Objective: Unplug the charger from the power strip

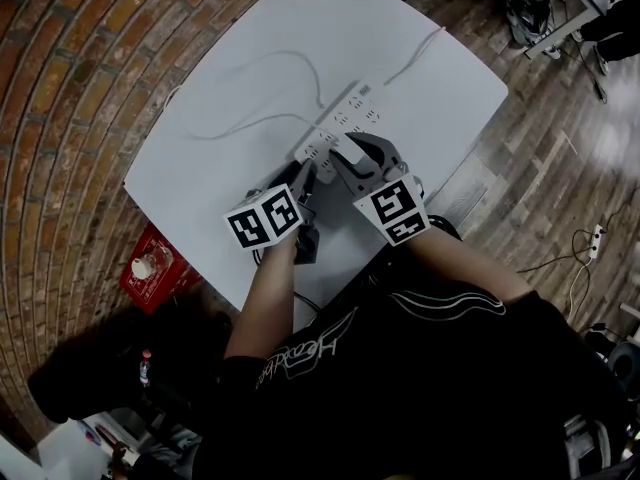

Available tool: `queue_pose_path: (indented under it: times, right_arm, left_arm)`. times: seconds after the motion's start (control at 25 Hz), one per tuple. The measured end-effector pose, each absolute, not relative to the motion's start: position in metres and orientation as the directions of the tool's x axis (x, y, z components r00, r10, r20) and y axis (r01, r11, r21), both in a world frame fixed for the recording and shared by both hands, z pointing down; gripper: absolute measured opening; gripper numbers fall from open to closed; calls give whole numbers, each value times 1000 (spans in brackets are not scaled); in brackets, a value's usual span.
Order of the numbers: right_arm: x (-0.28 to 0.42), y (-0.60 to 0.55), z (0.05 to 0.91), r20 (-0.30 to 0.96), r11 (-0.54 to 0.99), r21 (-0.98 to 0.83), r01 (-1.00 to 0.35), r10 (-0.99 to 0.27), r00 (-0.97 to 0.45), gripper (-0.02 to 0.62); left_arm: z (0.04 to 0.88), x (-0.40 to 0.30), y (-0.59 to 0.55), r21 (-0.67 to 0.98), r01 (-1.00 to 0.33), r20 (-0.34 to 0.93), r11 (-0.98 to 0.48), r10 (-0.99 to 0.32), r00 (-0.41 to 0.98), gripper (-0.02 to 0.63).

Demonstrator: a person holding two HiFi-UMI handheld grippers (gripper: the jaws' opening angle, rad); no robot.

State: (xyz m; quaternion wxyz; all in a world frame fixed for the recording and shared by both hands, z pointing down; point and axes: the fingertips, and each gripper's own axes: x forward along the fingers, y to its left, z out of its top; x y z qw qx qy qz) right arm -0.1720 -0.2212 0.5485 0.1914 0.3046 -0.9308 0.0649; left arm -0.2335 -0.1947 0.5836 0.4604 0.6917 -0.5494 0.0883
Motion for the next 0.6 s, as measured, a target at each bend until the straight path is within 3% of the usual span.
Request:
queue_pose_path:
  times: [0.32, 0.6]
  right_arm:
    - [-171, -222, 548, 393, 799, -70, -597, -529, -753, 122]
    - [-173, -221, 547, 418, 801, 46, -597, -558, -716, 120]
  left_arm:
    - [583, -234, -194, 541, -840, 627, 35, -683, 375, 129]
    - [583, -233, -196, 524, -851, 633, 39, -686, 359, 129]
